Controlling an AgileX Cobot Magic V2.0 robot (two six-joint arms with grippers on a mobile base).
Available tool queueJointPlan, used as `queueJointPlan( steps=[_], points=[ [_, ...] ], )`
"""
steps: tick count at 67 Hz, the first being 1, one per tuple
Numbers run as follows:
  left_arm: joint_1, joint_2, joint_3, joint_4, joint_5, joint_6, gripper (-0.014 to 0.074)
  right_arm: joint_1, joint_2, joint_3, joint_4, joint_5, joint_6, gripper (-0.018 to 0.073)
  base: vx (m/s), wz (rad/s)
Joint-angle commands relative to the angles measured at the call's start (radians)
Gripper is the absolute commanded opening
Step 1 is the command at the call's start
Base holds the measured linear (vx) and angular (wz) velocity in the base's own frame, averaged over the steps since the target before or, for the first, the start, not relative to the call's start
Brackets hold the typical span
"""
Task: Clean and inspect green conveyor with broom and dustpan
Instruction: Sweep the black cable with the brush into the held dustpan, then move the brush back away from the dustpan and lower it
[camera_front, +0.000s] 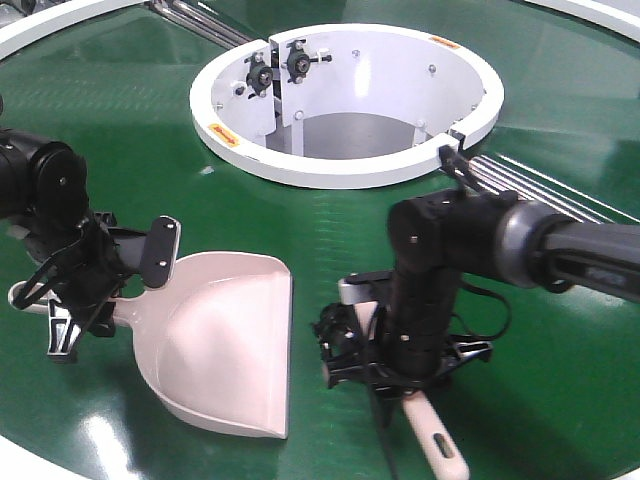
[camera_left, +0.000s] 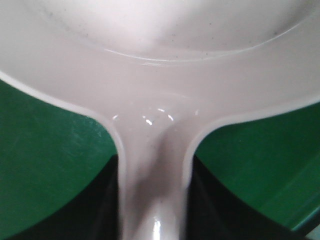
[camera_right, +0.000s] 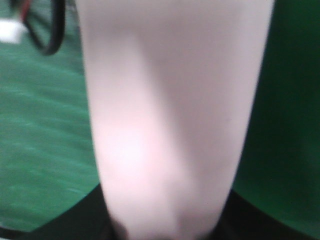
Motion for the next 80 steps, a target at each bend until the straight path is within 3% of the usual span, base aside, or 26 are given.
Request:
queueJointPlan(
  steps=[1, 13, 26, 40, 56, 66, 80],
  points=[
    [-0.005, -0.045, -0.028, -0.011, -0.021, -0.019, -0.0008, 0.041, -0.006, -0.086, 0.059, 0.056, -0.042, -0.0005, 0.0, 0.0],
    [-0.005, -0.045, -0.028, -0.011, -0.021, -0.019, -0.0008, 0.114, 0.08, -0.249, 0.155, 0.089, -0.074, -0.0005, 0.0, 0.0],
    [-0.005, -0.045, -0.028, -0.011, -0.021, -0.019, -0.0008, 0.196, 0.178, -0.463, 0.17, 0.105, -0.081, -0.0005, 0.0, 0.0],
    [-0.005, -0.045, -0.028, -0.011, -0.021, -0.019, -0.0008, 0.211, 0.218, -0.583, 0.179, 0.105, -0.082, -0.0005, 0.0, 0.0],
    [-0.005, -0.045, -0.028, -0.011, -0.021, -0.019, -0.0008, 0.208, 0.2, -0.578, 0.106, 0.104, -0.087, -0.0002, 0.0, 0.0],
    [-0.005, -0.045, -0.028, -0.011, -0.021, -0.019, -0.0008, 0.195, 0.136, -0.487, 0.009, 0.104, -0.089, -0.0002, 0.0, 0.0],
    [-0.005, -0.045, -0.028, -0.011, -0.021, -0.019, -0.0008, 0.077, -0.026, -0.278, -0.065, 0.08, -0.095, -0.0002, 0.0, 0.0]
  ],
)
